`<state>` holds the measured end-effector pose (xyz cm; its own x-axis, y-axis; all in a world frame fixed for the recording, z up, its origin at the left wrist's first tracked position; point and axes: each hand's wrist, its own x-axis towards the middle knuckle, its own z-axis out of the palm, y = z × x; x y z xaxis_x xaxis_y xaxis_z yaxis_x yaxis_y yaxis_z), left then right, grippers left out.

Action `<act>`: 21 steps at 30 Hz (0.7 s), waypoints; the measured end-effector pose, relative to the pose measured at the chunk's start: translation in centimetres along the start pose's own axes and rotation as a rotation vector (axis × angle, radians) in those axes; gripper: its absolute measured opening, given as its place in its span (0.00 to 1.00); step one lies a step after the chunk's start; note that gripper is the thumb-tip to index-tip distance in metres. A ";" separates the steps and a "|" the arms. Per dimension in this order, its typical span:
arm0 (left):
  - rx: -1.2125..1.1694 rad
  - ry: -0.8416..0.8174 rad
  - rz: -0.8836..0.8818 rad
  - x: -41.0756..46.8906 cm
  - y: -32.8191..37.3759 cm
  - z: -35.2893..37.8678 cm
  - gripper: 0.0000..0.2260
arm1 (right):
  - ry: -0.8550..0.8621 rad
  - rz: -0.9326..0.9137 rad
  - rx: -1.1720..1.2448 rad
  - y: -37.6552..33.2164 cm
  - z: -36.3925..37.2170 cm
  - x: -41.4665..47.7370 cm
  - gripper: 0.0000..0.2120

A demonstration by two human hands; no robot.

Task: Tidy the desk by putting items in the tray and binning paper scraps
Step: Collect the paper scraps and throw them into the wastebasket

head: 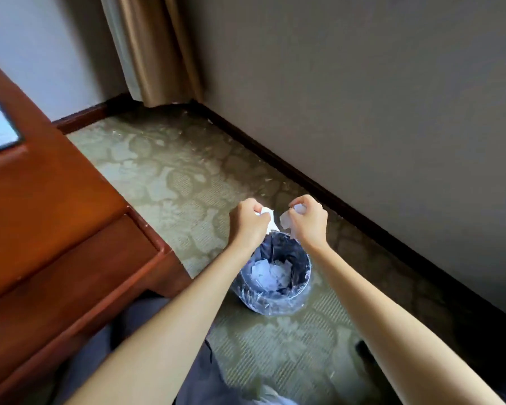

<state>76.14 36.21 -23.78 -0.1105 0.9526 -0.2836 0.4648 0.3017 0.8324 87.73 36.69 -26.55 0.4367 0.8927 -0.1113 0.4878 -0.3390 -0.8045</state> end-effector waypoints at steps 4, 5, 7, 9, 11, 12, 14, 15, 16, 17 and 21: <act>0.084 -0.067 -0.124 2.9 -2.6 3.6 0.04 | -0.089 0.141 -0.064 4.7 2.4 2.0 0.11; 0.105 -0.086 -0.162 3.7 -3.3 4.4 0.06 | -0.110 0.169 -0.082 5.8 3.0 2.4 0.11; 0.135 -0.133 -0.235 5.1 -5.0 5.9 0.09 | -0.152 0.217 -0.112 7.7 4.1 3.1 0.11; 0.144 -0.174 -0.310 6.4 -6.7 7.3 0.07 | -0.187 0.258 -0.141 9.7 5.3 3.9 0.11; 0.134 -0.192 -0.380 7.4 -8.3 8.6 0.08 | -0.221 0.284 -0.167 11.5 6.6 4.6 0.11; 0.114 -0.191 -0.414 7.9 -9.2 9.4 0.09 | -0.240 0.300 -0.174 12.4 7.4 5.0 0.11; 0.062 -0.181 -0.481 8.9 -11.2 10.9 0.09 | -0.268 0.323 -0.182 14.2 8.8 5.7 0.10; 0.039 -0.174 -0.505 9.3 -12.0 11.6 0.08 | -0.281 0.331 -0.186 15.0 9.4 6.0 0.10; 0.020 -0.159 -0.520 9.9 -13.2 12.2 0.08 | -0.294 0.338 -0.188 15.6 9.9 6.3 0.09; -0.008 -0.148 -0.550 10.4 -14.3 13.0 0.08 | -0.312 0.347 -0.189 16.3 10.6 6.6 0.09; -0.139 -0.155 -0.724 12.0 -16.8 14.6 0.11 | -0.398 0.365 -0.192 18.6 12.4 7.8 0.11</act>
<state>79.77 42.02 -48.14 -0.2168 0.5012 -0.8377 0.2064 0.8623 0.4625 90.81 41.04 -49.63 0.3021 0.7383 -0.6031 0.5034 -0.6608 -0.5568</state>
